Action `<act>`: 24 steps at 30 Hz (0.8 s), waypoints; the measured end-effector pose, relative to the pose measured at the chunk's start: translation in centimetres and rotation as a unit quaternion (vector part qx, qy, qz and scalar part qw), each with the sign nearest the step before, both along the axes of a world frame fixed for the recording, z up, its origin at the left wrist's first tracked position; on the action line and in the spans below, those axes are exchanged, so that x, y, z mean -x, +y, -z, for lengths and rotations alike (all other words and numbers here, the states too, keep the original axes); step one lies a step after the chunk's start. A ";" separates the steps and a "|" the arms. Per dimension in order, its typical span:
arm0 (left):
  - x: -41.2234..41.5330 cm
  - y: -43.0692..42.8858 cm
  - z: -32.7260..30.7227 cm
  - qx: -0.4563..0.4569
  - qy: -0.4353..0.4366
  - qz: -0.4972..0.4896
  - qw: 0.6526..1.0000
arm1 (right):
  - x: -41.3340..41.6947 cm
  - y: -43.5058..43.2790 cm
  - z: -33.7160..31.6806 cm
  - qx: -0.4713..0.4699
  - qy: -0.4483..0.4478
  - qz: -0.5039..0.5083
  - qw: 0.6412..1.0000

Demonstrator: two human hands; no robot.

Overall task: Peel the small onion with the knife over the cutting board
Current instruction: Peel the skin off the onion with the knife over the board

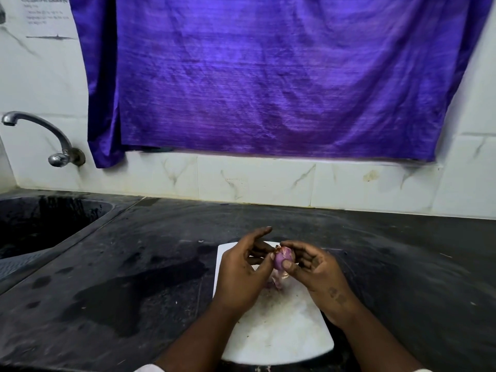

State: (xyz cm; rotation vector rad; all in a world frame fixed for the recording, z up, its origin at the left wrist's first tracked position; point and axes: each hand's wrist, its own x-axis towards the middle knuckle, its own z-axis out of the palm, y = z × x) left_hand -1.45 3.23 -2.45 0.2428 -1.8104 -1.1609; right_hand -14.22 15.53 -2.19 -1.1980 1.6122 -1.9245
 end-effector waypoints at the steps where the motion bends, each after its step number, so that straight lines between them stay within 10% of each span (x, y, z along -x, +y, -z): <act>1: 0.0 0.0 0.0 -0.002 0.001 0.002 1.000 | 0.0 0.0 0.0 0.000 -0.001 0.001 1.000; 17: -0.2 0.3 -0.1 -0.020 0.012 0.005 1.000 | -0.4 0.3 -0.4 -0.002 0.000 -0.008 1.000; 24: 0.0 0.3 0.3 0.122 -0.024 -0.085 0.989 | -0.7 0.0 -0.3 0.013 -0.005 -0.002 1.000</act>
